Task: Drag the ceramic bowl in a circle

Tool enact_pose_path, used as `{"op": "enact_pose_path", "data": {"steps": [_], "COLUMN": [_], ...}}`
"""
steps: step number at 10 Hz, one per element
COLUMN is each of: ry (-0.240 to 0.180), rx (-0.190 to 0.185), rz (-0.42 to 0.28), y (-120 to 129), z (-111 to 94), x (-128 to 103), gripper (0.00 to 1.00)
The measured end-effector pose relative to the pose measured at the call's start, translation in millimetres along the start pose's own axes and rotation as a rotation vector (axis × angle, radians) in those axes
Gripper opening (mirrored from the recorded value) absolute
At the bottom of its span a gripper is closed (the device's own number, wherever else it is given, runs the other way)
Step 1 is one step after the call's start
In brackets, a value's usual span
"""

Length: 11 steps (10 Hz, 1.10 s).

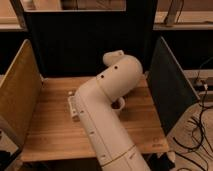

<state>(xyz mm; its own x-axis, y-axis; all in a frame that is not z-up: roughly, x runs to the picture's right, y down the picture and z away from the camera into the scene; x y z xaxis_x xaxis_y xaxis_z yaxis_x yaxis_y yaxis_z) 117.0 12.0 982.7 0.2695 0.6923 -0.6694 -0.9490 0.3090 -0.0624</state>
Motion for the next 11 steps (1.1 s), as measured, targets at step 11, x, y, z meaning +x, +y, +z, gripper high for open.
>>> {"op": "enact_pose_path", "data": {"steps": [11], "ry": [-0.08], "rx": [0.09], "rz": [-0.003], "y": [-25.7], "z": [-36.1], "x": [-59.9], "gripper": [0.0]}}
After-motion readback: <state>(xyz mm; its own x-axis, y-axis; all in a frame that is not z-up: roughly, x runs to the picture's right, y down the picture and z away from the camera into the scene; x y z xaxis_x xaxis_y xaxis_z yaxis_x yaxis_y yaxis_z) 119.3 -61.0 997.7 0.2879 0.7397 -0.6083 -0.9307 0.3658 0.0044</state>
